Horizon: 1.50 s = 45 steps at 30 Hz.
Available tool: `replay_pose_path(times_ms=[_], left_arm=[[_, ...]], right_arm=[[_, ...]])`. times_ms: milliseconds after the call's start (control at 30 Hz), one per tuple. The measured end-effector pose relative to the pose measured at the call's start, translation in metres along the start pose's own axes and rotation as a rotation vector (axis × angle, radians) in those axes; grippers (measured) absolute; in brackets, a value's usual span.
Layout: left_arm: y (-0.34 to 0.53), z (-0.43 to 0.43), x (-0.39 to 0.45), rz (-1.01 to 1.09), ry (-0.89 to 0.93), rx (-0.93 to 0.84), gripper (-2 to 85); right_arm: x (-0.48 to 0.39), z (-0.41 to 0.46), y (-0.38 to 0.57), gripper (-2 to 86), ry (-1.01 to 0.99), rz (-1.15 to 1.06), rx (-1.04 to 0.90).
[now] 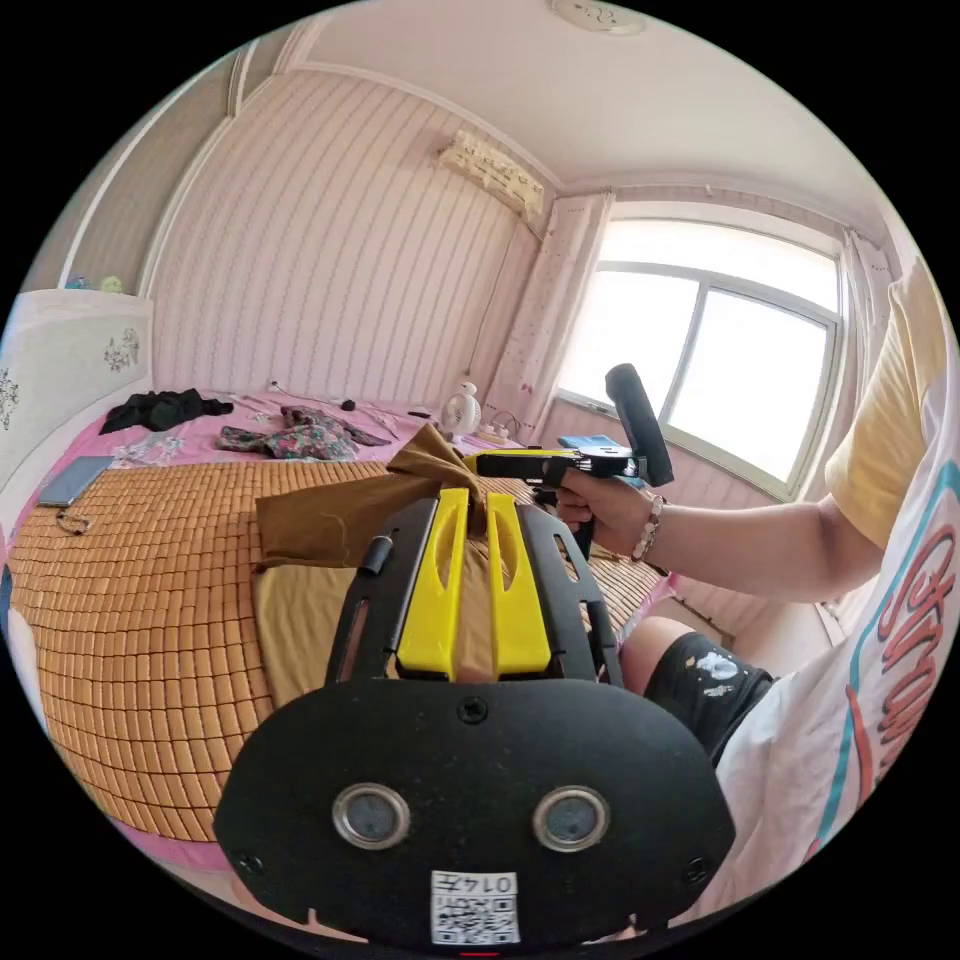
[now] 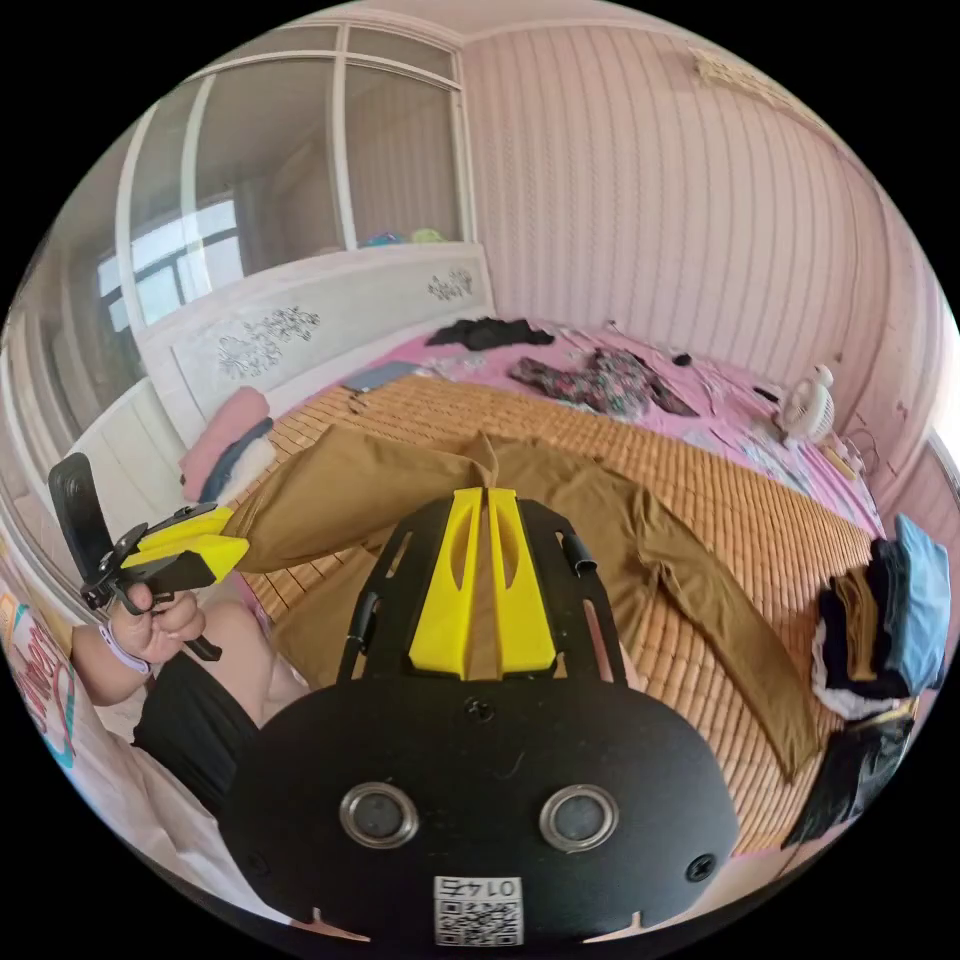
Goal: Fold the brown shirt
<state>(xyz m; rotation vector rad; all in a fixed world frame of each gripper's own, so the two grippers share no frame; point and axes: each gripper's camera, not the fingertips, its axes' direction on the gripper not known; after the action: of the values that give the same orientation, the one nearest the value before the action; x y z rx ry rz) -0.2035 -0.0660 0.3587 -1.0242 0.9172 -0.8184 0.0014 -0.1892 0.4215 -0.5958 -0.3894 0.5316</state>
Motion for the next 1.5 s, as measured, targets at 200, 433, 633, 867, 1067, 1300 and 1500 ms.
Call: replay_pose_path(times_ms=[200,433,633,867,1067,1300,1500], left_arm=[[0.062,0.090,0.004,-0.182,0.177,-0.404,2.6],[0.055,0.117,-0.031,-0.182,-0.050,-0.515,3.3],[0.014,0.156,-0.092,-0.120,-0.289,-0.516,4.1],[-0.043,0.239,-0.158,-0.030,-0.451,-0.583,5.3],[-0.048,0.298,-0.206,-0.180,-0.470,-0.665,5.4],[-0.039,0.299,-0.241,-0.377,-0.430,-0.631,4.0],[-0.043,0.286,-0.267,-0.472,-0.393,-0.576,3.3]], right_arm=[[0.056,-0.008,0.094,2.4,0.111,0.134,-0.282],[0.066,-0.005,0.092,4.3,-0.016,0.125,-0.302],[0.066,0.000,0.078,6.0,-0.086,0.050,-0.358],[0.132,-0.013,0.073,8.4,-0.166,0.394,-0.401],[0.141,-0.014,0.061,6.8,-0.222,0.369,-0.458],[0.187,-0.045,0.053,1.6,-0.356,0.492,-0.406],[0.235,-0.066,0.074,1.3,-0.368,0.717,-0.401]])
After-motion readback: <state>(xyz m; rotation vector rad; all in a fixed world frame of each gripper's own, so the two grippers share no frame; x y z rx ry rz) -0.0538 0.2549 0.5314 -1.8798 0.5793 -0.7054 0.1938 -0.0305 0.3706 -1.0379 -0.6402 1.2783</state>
